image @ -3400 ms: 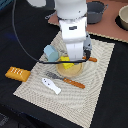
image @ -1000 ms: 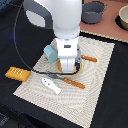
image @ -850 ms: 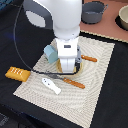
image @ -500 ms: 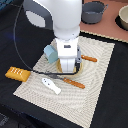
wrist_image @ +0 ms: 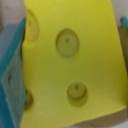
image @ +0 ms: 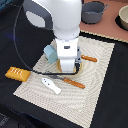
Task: Interact with the objects in diverse but meaningful ways.
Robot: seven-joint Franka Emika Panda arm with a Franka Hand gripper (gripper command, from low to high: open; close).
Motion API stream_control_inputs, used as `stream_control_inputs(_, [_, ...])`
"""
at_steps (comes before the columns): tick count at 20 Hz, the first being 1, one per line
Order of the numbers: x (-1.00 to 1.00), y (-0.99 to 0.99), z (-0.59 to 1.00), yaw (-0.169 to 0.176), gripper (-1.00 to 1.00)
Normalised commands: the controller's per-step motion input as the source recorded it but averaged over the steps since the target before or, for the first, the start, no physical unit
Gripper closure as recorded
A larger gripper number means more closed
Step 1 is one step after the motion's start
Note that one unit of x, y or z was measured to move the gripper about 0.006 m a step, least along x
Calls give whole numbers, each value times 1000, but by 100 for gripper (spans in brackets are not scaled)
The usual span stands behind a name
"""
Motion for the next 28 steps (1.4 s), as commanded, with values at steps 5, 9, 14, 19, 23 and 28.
stream_control_inputs(5, [380, -118, 1000, -72, 100])
stream_control_inputs(9, [327, 114, 1000, -22, 100])
stream_control_inputs(14, [471, 515, 907, -9, 100])
stream_control_inputs(19, [86, 793, 171, 0, 100])
stream_control_inputs(23, [-19, 932, -104, 4, 100])
stream_control_inputs(28, [-164, 757, -382, 57, 100])
